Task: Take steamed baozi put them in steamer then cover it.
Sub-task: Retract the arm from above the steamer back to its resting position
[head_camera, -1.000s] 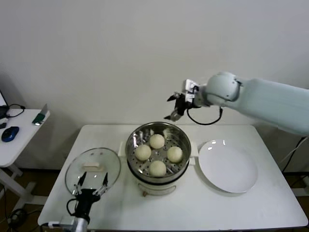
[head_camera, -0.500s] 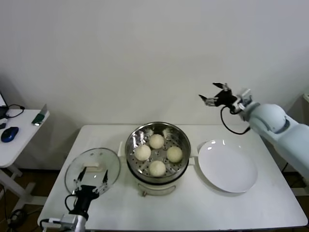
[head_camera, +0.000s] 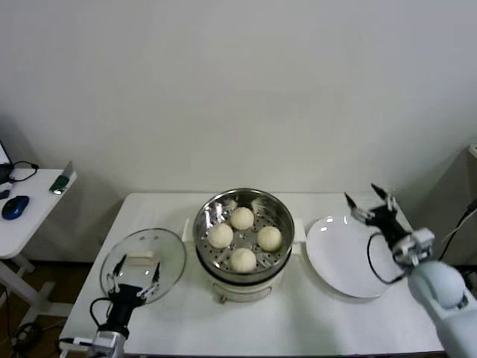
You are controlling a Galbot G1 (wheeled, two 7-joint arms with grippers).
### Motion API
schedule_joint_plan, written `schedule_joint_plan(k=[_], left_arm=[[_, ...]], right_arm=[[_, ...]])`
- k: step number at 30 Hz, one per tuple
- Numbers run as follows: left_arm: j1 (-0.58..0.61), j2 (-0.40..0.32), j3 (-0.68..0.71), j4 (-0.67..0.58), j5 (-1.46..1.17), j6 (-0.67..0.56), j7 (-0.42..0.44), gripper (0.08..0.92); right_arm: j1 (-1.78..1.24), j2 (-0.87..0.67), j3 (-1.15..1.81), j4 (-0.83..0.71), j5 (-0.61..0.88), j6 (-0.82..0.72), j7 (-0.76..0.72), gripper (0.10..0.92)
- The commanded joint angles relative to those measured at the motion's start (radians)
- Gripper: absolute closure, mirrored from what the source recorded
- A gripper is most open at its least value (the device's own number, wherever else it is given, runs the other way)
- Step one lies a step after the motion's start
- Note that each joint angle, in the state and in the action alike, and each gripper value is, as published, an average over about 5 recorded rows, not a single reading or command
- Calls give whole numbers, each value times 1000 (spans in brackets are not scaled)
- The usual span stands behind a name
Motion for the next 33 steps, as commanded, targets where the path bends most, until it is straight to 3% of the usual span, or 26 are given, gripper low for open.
schedule_joint_plan(k=[1, 6, 13, 33], left_arm=[[-2, 84, -58, 21, 493, -50, -255, 177], [2, 135, -56, 121, 900, 20, -414, 177], [-12, 124, -29, 275, 1212, 84, -522, 177], [-282, 56, 39, 475, 1275, 123, -476, 177]], right_arm=[[-374, 275, 219, 22, -132, 263, -28, 203], [-397, 330, 185, 9, -150, 290, -20, 203], [-390, 362, 163, 2, -148, 307, -10, 203], [-409, 374, 160, -2, -148, 325, -4, 203]])
